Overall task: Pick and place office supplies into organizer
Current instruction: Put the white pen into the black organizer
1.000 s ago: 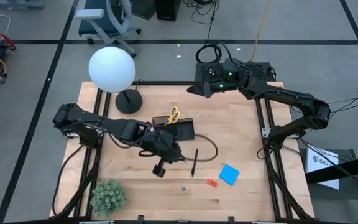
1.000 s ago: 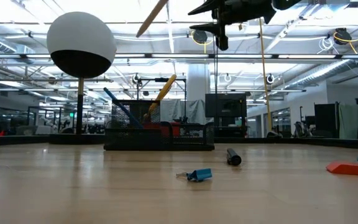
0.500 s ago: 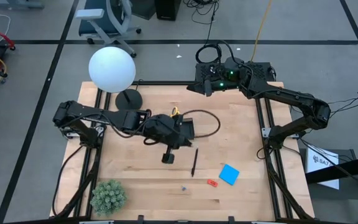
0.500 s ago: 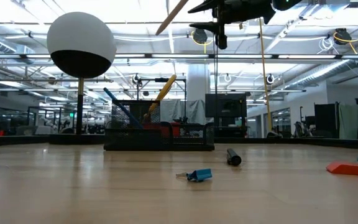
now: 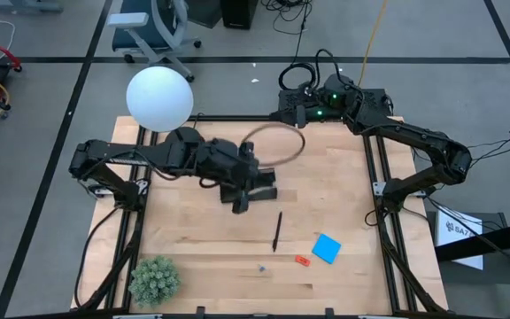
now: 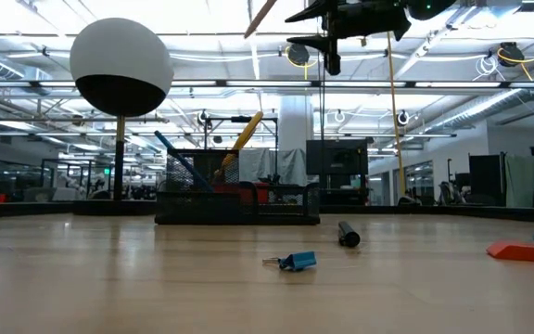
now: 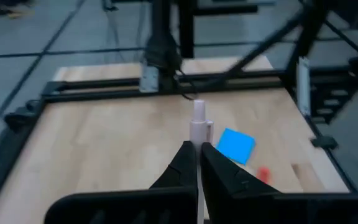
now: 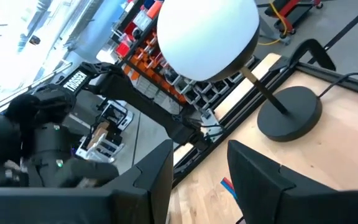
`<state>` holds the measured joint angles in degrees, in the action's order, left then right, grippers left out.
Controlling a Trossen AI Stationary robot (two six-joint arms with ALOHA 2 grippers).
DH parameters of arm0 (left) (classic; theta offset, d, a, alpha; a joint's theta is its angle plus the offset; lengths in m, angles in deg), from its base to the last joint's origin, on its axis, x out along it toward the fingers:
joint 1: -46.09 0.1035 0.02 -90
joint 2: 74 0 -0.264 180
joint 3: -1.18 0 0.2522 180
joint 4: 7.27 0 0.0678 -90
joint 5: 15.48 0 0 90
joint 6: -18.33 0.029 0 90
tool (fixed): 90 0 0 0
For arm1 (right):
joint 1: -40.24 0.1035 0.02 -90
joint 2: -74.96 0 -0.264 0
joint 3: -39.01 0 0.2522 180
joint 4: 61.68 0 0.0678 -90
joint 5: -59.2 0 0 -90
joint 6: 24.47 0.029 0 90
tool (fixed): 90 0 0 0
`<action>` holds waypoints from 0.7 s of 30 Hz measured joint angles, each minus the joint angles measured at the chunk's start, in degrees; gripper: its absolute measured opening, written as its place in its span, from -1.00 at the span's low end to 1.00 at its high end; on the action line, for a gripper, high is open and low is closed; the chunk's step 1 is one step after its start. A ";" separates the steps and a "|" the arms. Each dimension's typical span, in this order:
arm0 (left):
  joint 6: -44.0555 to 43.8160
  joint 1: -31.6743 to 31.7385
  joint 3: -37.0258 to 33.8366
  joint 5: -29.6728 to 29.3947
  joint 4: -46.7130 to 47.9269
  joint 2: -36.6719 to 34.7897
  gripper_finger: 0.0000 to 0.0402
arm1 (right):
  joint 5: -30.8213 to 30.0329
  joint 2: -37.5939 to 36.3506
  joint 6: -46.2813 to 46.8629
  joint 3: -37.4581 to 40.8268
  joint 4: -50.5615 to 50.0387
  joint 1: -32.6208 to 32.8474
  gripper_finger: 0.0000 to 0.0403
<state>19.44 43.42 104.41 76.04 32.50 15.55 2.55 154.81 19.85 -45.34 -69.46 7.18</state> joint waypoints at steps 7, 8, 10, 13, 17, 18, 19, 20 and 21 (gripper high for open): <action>0.02 4.49 -0.20 0.15 2.01 -3.08 -1.00 | 0.54 0.00 -0.02 0.00 0.09 -1.24 -0.29; 0.22 5.08 -0.28 0.31 1.88 -3.29 -1.00 | 1.33 0.00 -0.07 0.00 0.09 -1.49 -0.29; -0.24 6.48 -0.53 0.54 -1.15 -3.75 -1.00 | 2.00 0.00 -0.09 0.00 0.22 -1.73 -0.29; -0.98 8.53 -2.19 1.66 -0.80 -5.75 -1.00 | 2.78 0.00 -0.22 0.00 0.28 -1.91 -0.29; -2.85 10.61 -6.74 2.91 -5.41 -8.25 -1.00 | 2.78 0.00 -0.46 0.00 0.28 -2.22 -0.29; -3.49 10.90 -8.04 3.04 -7.71 -8.70 -1.00 | 2.78 0.00 -0.53 0.00 0.28 -2.27 -0.29; -4.32 11.19 -9.51 3.05 -10.92 -9.40 -1.00 | 2.78 0.00 -0.66 0.00 0.28 -2.40 -0.29; -4.91 11.59 -11.15 2.97 -11.89 -10.49 -1.00 | 2.83 0.00 -0.74 0.00 0.34 -2.50 -0.29; -5.20 11.93 -12.89 2.99 -11.31 -11.61 -1.00 | 2.81 0.00 -0.79 0.00 0.50 -2.55 -0.29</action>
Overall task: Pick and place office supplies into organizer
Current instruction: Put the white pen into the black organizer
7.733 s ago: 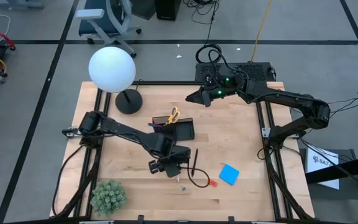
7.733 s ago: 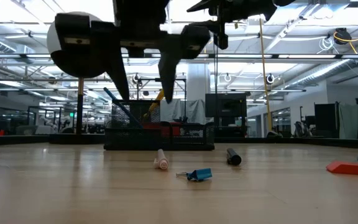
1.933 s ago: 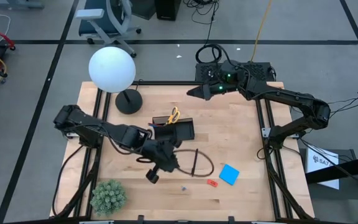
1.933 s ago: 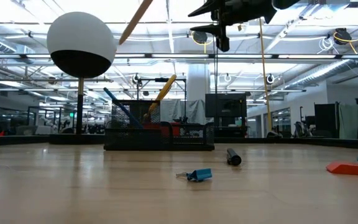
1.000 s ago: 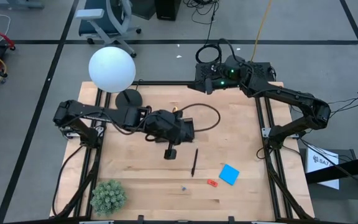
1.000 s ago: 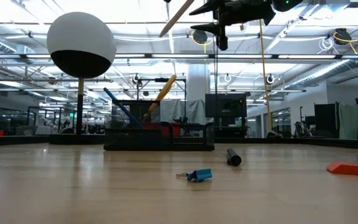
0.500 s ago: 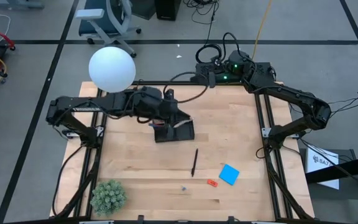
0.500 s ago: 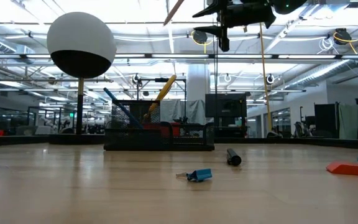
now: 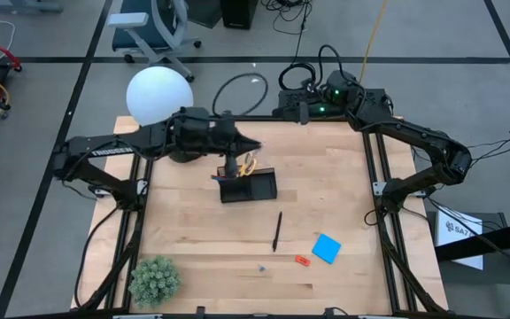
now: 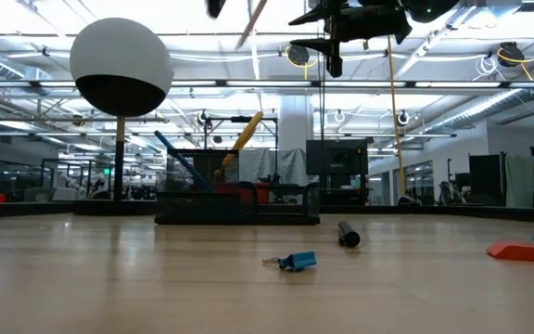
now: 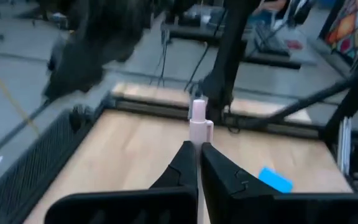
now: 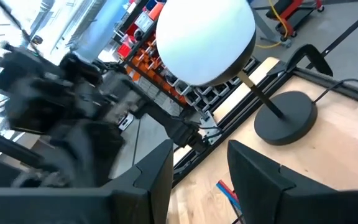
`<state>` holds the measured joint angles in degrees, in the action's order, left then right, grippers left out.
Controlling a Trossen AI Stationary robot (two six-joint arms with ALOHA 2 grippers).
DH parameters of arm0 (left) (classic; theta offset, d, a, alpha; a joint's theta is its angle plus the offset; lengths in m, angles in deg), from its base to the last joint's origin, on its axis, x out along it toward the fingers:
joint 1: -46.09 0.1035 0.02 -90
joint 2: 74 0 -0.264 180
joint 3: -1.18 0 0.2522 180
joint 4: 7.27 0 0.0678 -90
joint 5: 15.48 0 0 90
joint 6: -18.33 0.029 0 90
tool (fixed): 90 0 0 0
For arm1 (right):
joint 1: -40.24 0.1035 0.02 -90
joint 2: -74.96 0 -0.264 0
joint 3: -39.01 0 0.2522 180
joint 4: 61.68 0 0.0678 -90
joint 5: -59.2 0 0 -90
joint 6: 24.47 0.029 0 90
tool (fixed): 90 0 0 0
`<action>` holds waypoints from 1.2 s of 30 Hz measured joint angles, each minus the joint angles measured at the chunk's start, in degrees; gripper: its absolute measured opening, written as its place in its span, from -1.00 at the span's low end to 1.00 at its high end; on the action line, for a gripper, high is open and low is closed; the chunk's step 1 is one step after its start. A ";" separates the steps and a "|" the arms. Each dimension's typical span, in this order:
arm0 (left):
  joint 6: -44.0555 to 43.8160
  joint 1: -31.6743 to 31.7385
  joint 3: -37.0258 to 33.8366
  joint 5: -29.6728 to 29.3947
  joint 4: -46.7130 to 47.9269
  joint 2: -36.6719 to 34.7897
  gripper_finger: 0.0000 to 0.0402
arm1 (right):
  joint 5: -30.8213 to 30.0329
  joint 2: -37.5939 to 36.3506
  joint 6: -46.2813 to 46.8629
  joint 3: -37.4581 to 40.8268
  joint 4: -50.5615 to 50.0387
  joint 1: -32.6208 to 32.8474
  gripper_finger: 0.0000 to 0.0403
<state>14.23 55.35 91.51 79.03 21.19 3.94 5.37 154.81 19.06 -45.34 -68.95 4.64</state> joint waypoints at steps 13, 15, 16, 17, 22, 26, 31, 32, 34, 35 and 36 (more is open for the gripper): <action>-6.10 0.40 -18.94 -4.18 -18.42 -8.93 -1.00 | -0.01 0.00 0.43 0.00 1.86 -0.97 -0.29; -7.05 0.76 -21.51 -4.61 -21.03 -9.91 -1.00 | -0.01 0.00 0.77 0.00 2.25 -0.97 -0.29; -7.24 0.95 -22.78 -4.63 -22.24 -10.28 -1.00 | -0.03 0.00 0.79 0.00 2.31 -0.97 -0.29; -7.53 1.07 -23.71 -4.66 -24.07 -10.32 -1.00 | -0.01 0.00 0.79 0.00 2.31 -0.95 -0.29; -8.03 2.28 -27.43 -4.62 -29.31 -10.27 -1.00 | -0.03 0.00 1.01 0.00 2.31 -0.95 -0.29; -7.01 3.32 -29.15 -4.61 -31.30 -10.30 -1.00 | -0.03 0.00 1.47 0.00 2.31 -0.95 -0.29; -7.19 4.73 -31.61 -4.44 -34.64 -10.30 -1.00 | -0.03 0.00 1.47 0.00 2.31 -0.95 -0.29; -7.19 4.95 -32.07 -4.21 -35.03 -10.29 -1.00 | -0.03 0.00 1.53 0.00 2.31 -0.95 -0.29; -7.12 5.38 -32.82 -3.38 -35.46 -10.28 -1.00 | -0.03 0.00 1.88 0.00 2.31 -0.95 -0.29; -7.08 5.50 -33.15 -3.13 -35.60 -10.26 -1.00 | -0.03 0.00 1.88 0.00 2.31 -0.95 -0.29; -7.08 5.63 -33.54 -3.08 -35.69 -10.28 -1.00 | -0.03 0.00 1.88 0.00 2.30 -0.95 -0.29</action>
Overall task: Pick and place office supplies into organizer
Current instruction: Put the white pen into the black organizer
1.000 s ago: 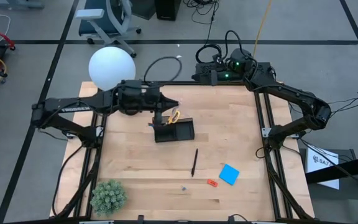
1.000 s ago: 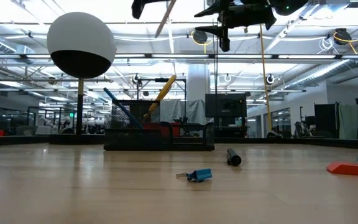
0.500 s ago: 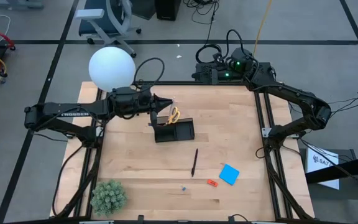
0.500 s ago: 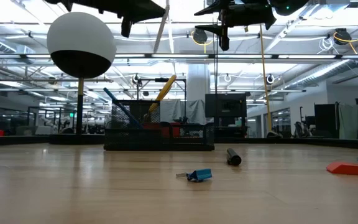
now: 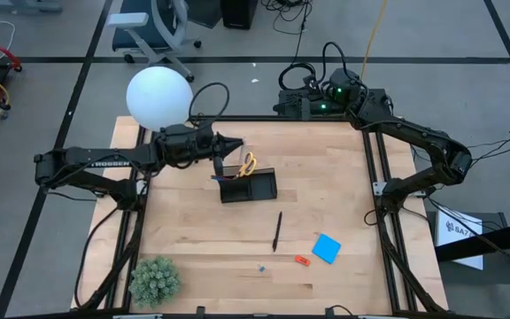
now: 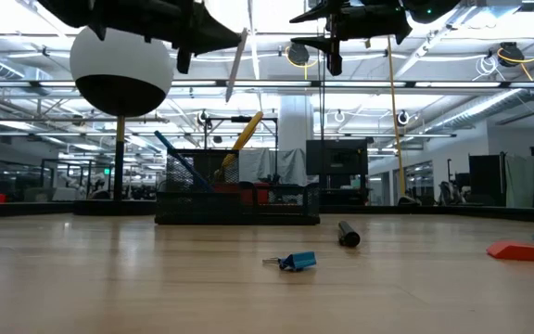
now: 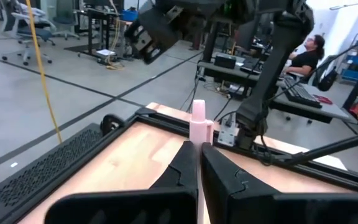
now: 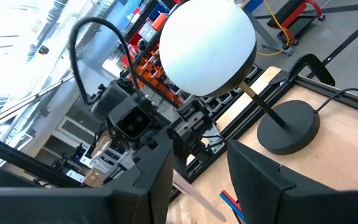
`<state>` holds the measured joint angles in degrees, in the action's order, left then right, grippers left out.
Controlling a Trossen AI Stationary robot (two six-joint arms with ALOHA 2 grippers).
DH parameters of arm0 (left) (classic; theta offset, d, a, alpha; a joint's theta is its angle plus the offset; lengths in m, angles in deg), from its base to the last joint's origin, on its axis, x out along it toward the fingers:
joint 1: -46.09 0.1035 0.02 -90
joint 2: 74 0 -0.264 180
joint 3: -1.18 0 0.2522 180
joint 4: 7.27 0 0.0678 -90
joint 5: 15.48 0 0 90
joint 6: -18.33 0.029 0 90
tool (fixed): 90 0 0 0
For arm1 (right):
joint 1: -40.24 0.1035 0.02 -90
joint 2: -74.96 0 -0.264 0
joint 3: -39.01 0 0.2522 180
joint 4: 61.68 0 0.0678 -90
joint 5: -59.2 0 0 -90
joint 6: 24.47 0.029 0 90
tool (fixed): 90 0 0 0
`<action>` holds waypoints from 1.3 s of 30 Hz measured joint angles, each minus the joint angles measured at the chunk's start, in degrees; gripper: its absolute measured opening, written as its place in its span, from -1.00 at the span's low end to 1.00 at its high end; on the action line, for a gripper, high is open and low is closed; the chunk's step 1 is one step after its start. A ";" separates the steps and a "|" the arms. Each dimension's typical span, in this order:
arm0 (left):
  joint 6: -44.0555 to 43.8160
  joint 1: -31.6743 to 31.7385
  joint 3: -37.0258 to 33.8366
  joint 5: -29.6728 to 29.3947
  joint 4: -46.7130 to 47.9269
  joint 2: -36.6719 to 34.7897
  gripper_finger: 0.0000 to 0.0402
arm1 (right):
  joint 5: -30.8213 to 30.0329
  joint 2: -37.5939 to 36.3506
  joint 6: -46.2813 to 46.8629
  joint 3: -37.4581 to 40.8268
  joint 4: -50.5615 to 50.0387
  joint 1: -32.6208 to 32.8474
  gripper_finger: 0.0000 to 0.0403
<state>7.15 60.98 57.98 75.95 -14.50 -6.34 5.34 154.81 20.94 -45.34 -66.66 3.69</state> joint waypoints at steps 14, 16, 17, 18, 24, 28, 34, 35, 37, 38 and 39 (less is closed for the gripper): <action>-1.00 1.93 -9.79 1.53 -9.81 0.02 -1.00 | -0.01 -0.04 0.44 0.00 -0.02 0.00 -0.29; -1.51 2.22 -11.22 1.55 -10.89 0.02 -1.00 | 0.00 -0.04 0.44 0.00 -0.03 0.00 -0.29; -1.82 2.30 -11.94 1.52 -10.90 0.02 -1.00 | 0.00 -0.04 0.46 0.00 -0.03 0.00 -0.29; -2.01 2.32 -12.69 1.53 -10.94 0.02 -1.00 | -0.02 -0.04 0.69 0.00 -0.03 0.00 -0.29; -2.08 2.32 -18.51 0.65 -17.24 0.02 -1.00 | 0.00 -0.04 1.49 0.00 -0.03 0.00 -0.29; -2.72 2.34 -22.36 -0.21 -19.94 0.02 -1.00 | 0.00 -0.04 1.51 0.00 -0.03 0.00 -0.29; -3.10 2.34 -26.93 -1.55 -21.91 0.04 -1.00 | 0.00 -0.04 1.51 0.00 -0.03 0.02 -0.29; -3.13 2.34 -27.57 -1.64 -22.71 0.04 -1.00 | 0.00 -0.04 1.51 0.00 -0.03 0.02 -0.29; -3.46 2.34 -28.28 -1.97 -23.65 0.02 -1.00 | -0.02 -0.04 1.57 0.00 -0.03 0.02 -0.29; -3.64 2.34 -28.57 -1.97 -23.69 0.02 -1.00 | 0.00 -0.04 1.81 0.00 -0.03 0.02 -0.29; -3.86 2.34 -28.85 -1.95 -23.67 0.02 -1.00 | 0.00 -0.04 1.92 0.00 -0.03 0.02 -0.29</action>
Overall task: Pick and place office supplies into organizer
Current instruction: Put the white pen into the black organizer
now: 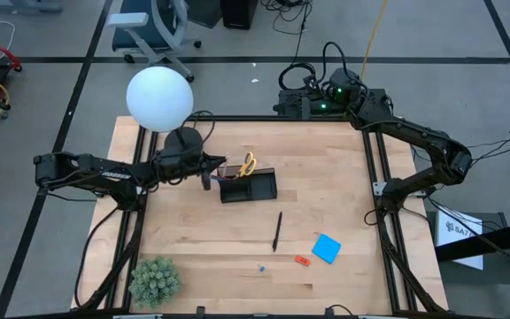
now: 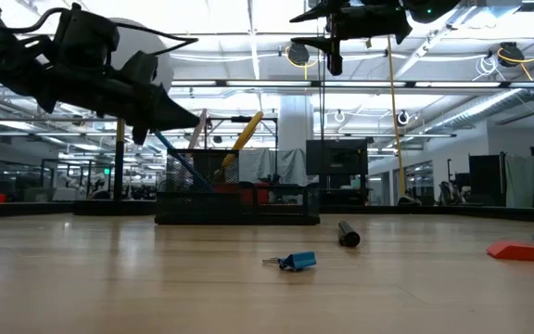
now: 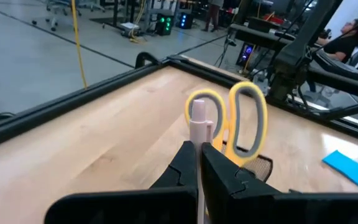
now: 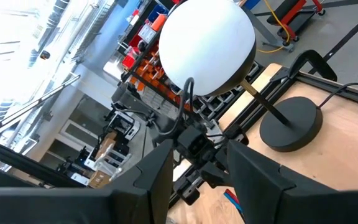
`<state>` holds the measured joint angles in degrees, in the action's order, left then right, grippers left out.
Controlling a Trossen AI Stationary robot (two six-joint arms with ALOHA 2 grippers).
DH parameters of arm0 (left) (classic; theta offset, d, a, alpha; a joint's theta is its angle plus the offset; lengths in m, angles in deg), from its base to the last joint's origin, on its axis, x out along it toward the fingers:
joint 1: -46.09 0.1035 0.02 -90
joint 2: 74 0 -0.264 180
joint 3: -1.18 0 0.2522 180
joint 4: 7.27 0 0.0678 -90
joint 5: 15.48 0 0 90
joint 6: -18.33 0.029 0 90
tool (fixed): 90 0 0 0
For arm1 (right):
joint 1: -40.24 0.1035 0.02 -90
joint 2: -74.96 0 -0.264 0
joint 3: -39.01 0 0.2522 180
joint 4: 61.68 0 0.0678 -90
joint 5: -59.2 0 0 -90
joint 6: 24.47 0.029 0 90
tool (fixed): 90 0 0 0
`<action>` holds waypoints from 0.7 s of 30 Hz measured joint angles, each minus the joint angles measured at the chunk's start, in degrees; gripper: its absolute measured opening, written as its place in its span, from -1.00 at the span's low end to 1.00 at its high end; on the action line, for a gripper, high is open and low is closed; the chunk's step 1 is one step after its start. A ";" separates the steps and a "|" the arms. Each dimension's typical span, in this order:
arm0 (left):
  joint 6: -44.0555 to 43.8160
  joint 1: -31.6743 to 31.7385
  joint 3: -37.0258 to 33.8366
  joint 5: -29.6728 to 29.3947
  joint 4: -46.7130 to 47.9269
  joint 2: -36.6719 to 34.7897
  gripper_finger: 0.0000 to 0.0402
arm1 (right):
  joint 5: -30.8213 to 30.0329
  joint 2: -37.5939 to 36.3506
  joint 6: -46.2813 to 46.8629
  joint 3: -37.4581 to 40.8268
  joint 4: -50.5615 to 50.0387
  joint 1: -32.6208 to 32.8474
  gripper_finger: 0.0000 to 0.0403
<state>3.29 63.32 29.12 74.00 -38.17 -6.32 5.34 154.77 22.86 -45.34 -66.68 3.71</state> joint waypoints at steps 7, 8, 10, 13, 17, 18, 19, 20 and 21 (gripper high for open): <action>-0.62 0.00 -2.51 0.88 -0.02 0.02 -1.00 | -0.02 0.00 0.02 0.00 0.00 0.04 -0.29; -0.77 0.00 -2.97 0.95 0.00 0.02 -1.00 | -0.03 0.00 0.00 0.00 -0.02 0.04 -0.29; -0.80 0.00 -3.56 1.99 0.06 0.02 -1.00 | -0.04 0.00 0.03 0.00 -0.02 0.07 -0.29; -1.57 -0.04 -3.75 3.57 0.89 0.02 -1.00 | -0.04 0.00 0.64 0.00 -0.02 0.07 -0.29; -2.07 -0.02 -3.75 3.68 1.57 0.02 -1.00 | -0.04 0.00 0.64 0.00 -0.02 0.07 -0.29; -2.11 -0.02 -3.75 3.89 1.54 0.02 -1.00 | -0.04 0.00 0.60 0.00 -0.02 0.07 -0.29; -2.09 -0.03 -3.75 4.14 1.47 0.02 -0.99 | -0.04 0.00 0.58 0.00 -0.02 0.07 -0.29; -2.07 -0.04 -3.75 4.49 1.36 0.02 -0.98 | -0.04 0.00 0.57 0.00 -0.02 0.07 -0.29; -2.07 -0.04 -3.75 4.77 1.23 0.02 -0.97 | -0.07 0.00 0.56 0.00 -0.02 0.07 -0.29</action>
<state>1.23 63.28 25.37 78.77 -36.94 -6.30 5.27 154.77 23.43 -45.34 -66.70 3.78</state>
